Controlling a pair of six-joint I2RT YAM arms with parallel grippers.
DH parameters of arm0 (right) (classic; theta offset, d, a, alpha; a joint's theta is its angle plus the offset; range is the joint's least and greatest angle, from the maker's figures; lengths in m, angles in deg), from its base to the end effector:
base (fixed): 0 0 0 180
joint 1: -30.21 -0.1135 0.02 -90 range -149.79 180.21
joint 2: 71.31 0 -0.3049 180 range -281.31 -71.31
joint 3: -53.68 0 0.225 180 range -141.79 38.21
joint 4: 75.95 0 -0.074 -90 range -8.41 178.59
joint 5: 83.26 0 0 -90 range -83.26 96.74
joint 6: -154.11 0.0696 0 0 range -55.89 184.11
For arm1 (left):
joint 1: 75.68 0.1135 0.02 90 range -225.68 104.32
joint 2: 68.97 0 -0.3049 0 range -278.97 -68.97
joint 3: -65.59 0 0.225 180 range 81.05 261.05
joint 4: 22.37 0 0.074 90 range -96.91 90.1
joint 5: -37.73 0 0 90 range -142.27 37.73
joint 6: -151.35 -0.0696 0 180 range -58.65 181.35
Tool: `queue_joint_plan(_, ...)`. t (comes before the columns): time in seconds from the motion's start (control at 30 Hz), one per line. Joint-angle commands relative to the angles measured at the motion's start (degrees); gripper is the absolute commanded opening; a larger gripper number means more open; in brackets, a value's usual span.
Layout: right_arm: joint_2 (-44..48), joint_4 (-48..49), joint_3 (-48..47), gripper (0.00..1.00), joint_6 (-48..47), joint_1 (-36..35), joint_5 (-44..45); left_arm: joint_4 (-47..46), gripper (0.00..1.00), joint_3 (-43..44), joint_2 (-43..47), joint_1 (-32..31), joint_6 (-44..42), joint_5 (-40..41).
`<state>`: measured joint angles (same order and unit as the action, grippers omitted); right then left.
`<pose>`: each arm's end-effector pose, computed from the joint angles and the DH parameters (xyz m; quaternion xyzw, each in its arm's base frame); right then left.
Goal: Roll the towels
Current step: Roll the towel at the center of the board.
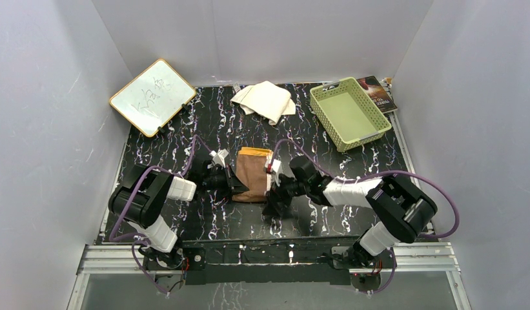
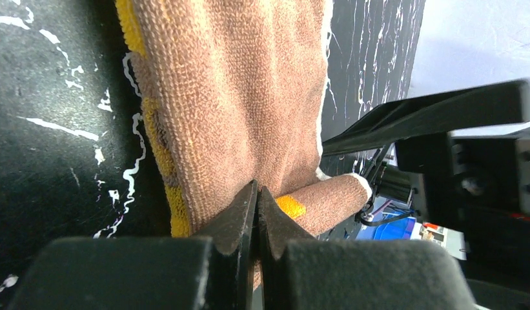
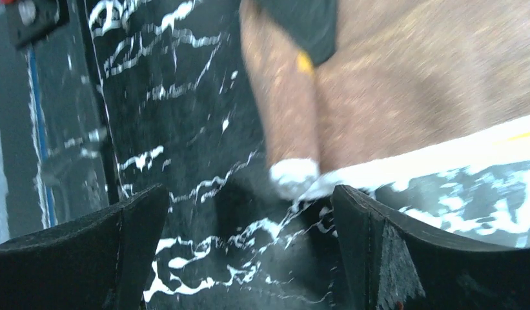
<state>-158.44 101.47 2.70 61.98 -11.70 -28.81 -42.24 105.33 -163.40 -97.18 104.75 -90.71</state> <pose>0.1875 0.2227 0.2036 -0.4443 0.7464 0.3990 0.2938 0.2438 -0.1426 0.1605 -0.0093 0.8506 -0.4809 0.2125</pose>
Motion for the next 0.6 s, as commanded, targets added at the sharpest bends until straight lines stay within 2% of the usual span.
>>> queue_joint_plan(0.0,2.28,17.88,3.31,0.98,-5.36,-1.30,-1.01,6.26,0.00,-0.97,-2.54,-0.85,-4.09,3.96)
queue_joint_plan(0.2,-0.22,20.18,2.51,0.94,-8.34,-1.51,0.57,6.94,0.00,-0.64,-2.54,-0.83,-4.54,3.93)
queue_joint_plan(0.57,-6.84,32.39,4.52,0.89,-8.81,-1.94,1.71,7.92,0.00,-0.12,-3.61,-0.83,-5.46,3.39)
